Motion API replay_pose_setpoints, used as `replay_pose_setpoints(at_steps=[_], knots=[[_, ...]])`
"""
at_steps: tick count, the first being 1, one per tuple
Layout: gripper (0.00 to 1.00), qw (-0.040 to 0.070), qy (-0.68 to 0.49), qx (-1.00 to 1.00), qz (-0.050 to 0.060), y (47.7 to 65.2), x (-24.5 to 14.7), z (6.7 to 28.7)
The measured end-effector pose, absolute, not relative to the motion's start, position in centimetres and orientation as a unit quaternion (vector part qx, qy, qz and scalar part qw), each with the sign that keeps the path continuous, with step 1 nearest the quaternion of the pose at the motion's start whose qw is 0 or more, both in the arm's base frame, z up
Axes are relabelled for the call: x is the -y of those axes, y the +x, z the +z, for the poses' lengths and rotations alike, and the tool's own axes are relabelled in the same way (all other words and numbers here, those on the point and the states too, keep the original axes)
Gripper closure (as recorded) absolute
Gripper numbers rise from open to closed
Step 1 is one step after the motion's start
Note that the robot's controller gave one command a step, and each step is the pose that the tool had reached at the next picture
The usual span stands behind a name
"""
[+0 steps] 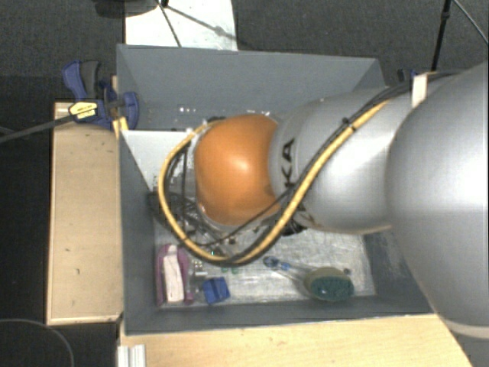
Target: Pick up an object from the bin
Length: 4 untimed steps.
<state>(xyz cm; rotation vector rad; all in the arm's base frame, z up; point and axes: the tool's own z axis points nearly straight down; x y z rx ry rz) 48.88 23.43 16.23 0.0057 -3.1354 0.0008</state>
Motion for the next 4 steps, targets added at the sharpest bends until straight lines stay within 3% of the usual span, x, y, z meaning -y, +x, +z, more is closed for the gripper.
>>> replay_pose_setpoints(at_steps=[1,2,3,4], knots=[[0.0,-0.018,0.267,0.964,-0.004,49.0,-22.5,8.5],[0.0,-0.003,0.181,0.984,-0.001,49.1,-18.4,10.7],[0.0,-0.002,0.34,0.94,0.001,48.7,-0.3,7.6],[0.0,-0.003,0.244,0.97,0.001,51.3,5.5,9.3]])
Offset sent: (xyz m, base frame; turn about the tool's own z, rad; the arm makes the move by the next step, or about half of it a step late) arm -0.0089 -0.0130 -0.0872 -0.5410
